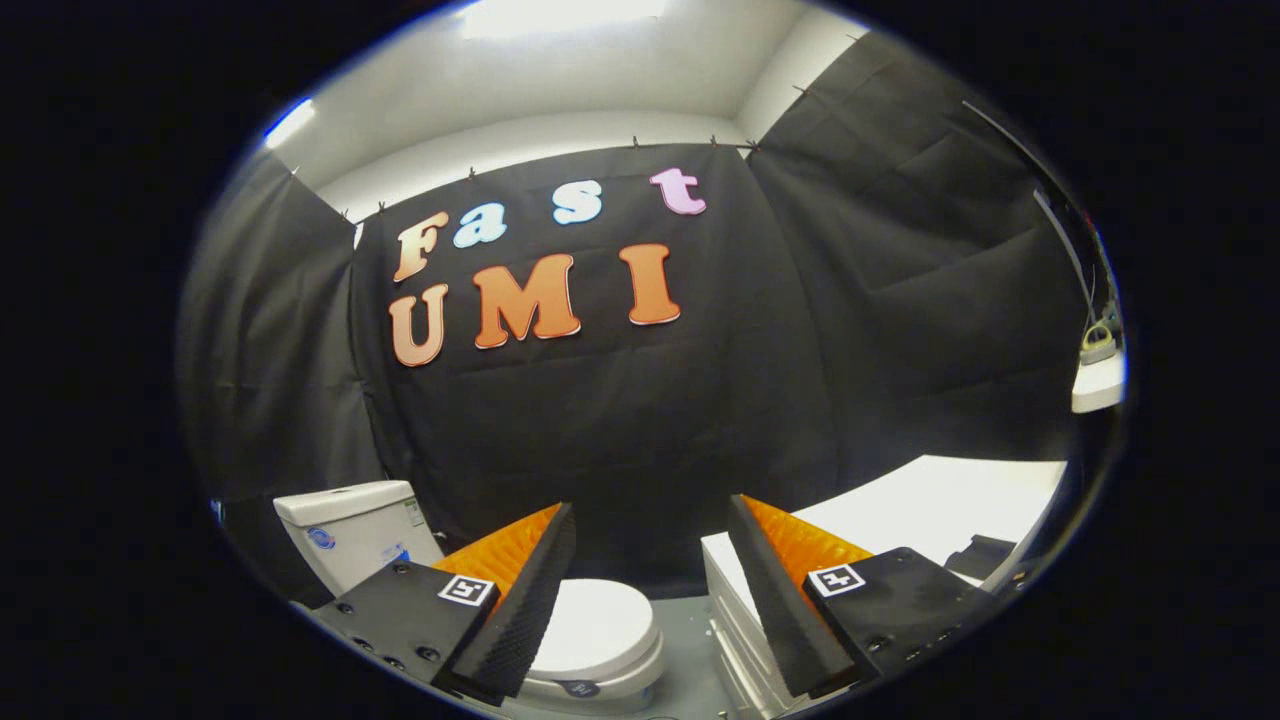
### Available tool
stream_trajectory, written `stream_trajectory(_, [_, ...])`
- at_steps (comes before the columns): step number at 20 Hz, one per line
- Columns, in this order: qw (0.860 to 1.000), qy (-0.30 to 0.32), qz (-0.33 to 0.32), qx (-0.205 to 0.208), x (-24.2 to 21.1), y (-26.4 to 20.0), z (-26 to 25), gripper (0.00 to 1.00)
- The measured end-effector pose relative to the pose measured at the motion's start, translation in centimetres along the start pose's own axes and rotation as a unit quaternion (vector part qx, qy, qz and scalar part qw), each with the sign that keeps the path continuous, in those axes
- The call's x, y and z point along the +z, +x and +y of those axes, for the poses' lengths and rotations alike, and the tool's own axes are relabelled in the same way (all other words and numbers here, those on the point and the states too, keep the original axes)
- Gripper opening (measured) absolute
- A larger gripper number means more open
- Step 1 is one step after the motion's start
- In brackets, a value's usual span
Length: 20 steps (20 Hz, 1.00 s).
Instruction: Open the toilet lid.
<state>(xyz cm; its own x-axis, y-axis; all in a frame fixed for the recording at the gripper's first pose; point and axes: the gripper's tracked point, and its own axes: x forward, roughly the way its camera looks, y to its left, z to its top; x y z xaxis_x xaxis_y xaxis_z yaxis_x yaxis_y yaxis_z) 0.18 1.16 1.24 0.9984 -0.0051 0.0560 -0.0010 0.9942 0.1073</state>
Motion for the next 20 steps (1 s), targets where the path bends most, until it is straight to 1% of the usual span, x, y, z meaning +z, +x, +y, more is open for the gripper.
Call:
stream_trajectory(3, [0.995, 0.027, 0.088, 0.027, -5.7, 0.6, 3.4, 0.98])
stream_trajectory(6, [0.987, 0.080, 0.132, 0.044, -9.2, 1.1, 6.9, 0.98])
stream_trajectory(8, [0.979, 0.116, 0.160, 0.047, -12.9, 1.4, 8.8, 0.98])
stream_trajectory(11, [0.967, 0.158, 0.197, 0.029, -17.5, 2.1, 9.1, 0.99])
stream_trajectory(15, [0.940, 0.213, 0.265, 0.026, -22.5, 1.2, 9.3, 0.98])
stream_trajectory(18, [0.929, 0.235, 0.286, 0.024, -25.2, 1.2, 8.8, 0.98])
stream_trajectory(20, [0.926, 0.245, 0.288, 0.016, -27.1, 1.6, 8.3, 0.99])
